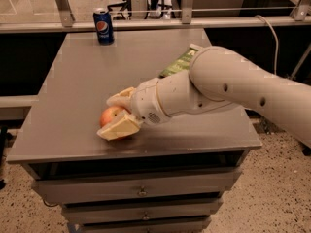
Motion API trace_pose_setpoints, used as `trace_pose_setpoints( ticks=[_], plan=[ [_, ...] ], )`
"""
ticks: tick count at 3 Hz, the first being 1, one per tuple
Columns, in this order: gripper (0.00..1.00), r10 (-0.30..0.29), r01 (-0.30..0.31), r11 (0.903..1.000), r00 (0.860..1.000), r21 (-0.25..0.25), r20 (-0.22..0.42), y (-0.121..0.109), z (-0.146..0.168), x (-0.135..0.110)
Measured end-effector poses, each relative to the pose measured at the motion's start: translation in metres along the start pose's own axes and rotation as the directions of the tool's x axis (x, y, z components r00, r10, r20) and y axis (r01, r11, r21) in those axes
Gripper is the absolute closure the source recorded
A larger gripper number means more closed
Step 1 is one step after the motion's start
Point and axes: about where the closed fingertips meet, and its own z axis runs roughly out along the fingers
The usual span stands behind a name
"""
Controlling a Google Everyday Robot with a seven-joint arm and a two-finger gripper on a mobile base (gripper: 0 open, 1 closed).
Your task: Move apple near green jalapeno chip bag
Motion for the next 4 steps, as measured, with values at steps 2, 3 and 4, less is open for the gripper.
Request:
trace_pose_setpoints(
  ticks=[2,3,4],
  plan=[
    [1.0,-0.005,0.007,0.9942,1.0,0.107,-0.022,-0.03,-0.058,0.011],
    [1.0,0.022,-0.019,0.9872,1.0,0.158,-0.015,-0.05,-0.103,0.028],
    [1.0,0.022,-0.019,0.9873,1.0,0.158,-0.015,-0.05,-0.103,0.028]
  ],
)
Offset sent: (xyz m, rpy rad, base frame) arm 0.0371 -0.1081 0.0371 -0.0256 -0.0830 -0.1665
